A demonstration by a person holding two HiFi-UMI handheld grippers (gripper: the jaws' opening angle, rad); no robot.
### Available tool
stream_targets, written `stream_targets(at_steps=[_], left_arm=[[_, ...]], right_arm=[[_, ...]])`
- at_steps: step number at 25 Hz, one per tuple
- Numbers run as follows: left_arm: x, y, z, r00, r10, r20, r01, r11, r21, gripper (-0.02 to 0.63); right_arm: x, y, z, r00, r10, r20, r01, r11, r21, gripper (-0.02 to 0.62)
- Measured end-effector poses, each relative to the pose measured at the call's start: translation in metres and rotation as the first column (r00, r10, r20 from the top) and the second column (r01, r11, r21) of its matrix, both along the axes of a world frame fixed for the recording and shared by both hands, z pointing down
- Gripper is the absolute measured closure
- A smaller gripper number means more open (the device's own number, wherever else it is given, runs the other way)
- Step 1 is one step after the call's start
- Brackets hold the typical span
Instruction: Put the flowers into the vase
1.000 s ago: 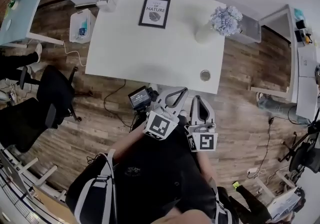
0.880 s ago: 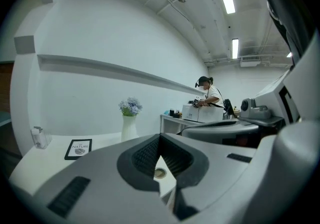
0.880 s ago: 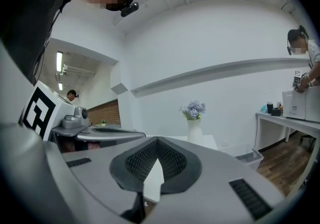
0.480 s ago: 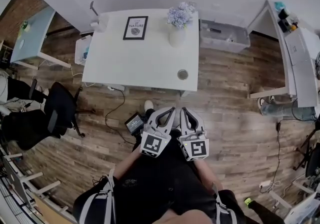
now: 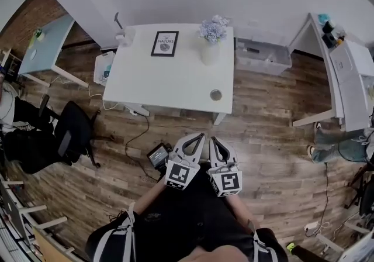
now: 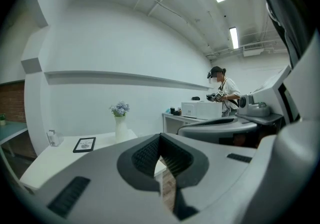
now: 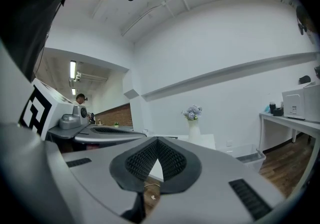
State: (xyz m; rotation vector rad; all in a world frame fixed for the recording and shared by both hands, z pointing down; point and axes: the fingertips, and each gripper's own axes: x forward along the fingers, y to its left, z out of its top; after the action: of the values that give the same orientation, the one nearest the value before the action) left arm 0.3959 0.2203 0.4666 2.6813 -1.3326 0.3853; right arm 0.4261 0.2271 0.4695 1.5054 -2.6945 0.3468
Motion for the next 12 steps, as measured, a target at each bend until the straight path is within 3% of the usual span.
stream_targets(at_steps=[12], left_arm=[[-0.055, 0.013, -0.005, 0.999, -0.032, -0.018, 0.032, 0.999, 0.004, 0.595]], right_arm=[[-0.050, 0.012, -0.008, 0.999, -0.013, -0.031, 0.013, 1.000, 0.000, 0.578]])
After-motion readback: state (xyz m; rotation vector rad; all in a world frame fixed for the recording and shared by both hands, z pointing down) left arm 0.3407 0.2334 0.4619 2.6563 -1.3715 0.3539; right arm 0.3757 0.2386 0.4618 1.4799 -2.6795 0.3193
